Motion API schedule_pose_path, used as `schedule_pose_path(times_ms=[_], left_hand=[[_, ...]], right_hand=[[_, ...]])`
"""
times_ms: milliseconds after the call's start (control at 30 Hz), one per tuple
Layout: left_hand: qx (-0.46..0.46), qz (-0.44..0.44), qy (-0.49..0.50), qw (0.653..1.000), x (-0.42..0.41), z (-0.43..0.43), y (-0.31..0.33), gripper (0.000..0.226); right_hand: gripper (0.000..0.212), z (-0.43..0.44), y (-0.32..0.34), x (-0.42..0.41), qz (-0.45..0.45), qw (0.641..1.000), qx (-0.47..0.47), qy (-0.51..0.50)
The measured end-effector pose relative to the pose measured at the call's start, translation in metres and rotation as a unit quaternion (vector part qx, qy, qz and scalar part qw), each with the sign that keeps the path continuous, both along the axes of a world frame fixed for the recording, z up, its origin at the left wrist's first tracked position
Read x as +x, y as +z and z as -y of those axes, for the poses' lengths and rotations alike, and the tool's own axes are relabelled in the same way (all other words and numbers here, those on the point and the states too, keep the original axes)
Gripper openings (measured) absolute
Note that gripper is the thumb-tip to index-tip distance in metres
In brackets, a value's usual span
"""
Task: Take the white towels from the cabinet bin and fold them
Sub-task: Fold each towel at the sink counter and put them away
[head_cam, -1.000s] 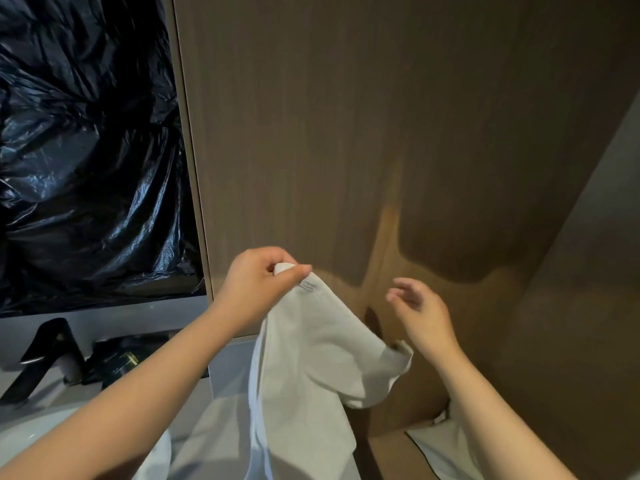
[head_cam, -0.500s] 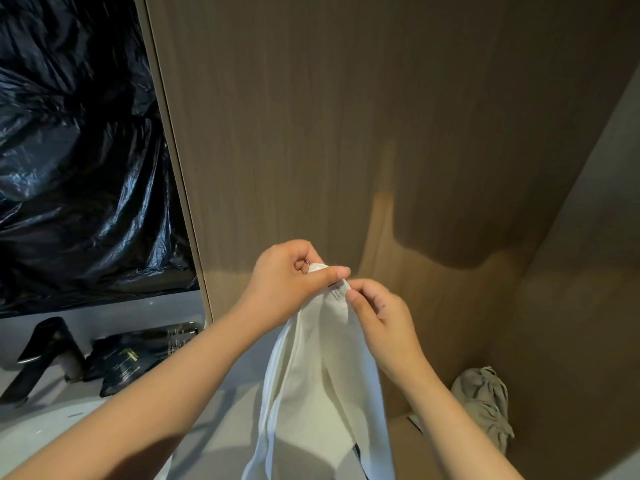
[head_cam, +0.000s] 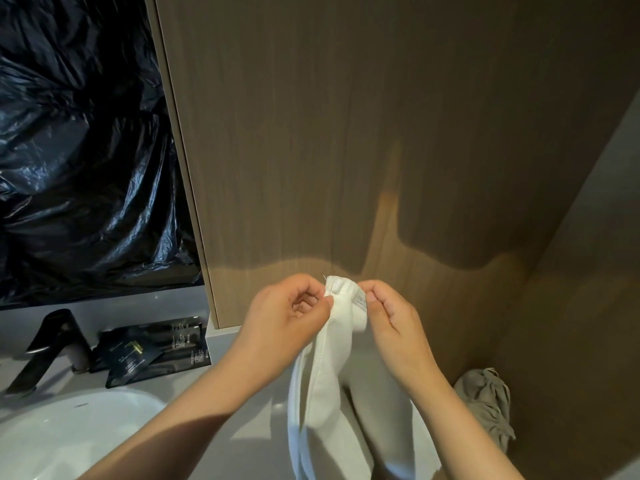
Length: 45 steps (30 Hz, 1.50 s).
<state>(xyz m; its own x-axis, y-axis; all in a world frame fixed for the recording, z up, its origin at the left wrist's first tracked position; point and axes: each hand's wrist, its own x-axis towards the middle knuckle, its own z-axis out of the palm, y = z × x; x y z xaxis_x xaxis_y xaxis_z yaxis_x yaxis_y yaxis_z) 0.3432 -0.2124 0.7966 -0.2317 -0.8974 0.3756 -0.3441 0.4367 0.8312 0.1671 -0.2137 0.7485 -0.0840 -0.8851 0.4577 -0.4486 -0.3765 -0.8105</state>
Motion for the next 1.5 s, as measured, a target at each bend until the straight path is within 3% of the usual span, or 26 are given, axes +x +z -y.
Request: schedule_pose_path(times_ms=[267,400,500,733,900,1100,1300,1500], left_hand=[[-0.007,-0.031,-0.015,0.999,-0.001,0.001,0.008,0.008],[-0.004,-0.046,-0.024,0.999,-0.005,-0.003,0.009,0.002],[0.018,-0.088,-0.028,0.996,-0.005,-0.008,0.002,0.018],[-0.041,-0.023,-0.008,0.999,0.000,-0.015,-0.020,0.010],[-0.044,-0.041,-0.010,0.998,0.004,-0.016,-0.021,0.017],[-0.054,0.021,-0.015,0.998,0.009,-0.011,-0.029,0.006],[-0.021,0.093,-0.030,0.995,0.033,0.010,-0.052,0.050],[-0.013,0.133,0.005,0.991,0.051,0.021,-0.066,0.042]], right_hand=[[0.028,-0.007,0.031,0.003,0.030,0.998,-0.008,0.062],[0.018,-0.005,0.040,-0.002,0.015,0.997,-0.039,0.063],[0.020,-0.005,0.045,-0.011,0.034,0.997,-0.069,0.022],[0.027,-0.008,0.067,-0.021,0.028,0.994,-0.104,-0.024],[0.025,-0.009,0.076,-0.025,0.019,0.991,-0.125,-0.031],[0.026,-0.012,0.082,-0.024,0.010,0.991,-0.126,-0.033],[0.027,-0.009,0.085,-0.031,0.015,0.988,-0.138,-0.061],[0.026,-0.005,0.088,-0.037,0.020,0.985,-0.148,-0.084]])
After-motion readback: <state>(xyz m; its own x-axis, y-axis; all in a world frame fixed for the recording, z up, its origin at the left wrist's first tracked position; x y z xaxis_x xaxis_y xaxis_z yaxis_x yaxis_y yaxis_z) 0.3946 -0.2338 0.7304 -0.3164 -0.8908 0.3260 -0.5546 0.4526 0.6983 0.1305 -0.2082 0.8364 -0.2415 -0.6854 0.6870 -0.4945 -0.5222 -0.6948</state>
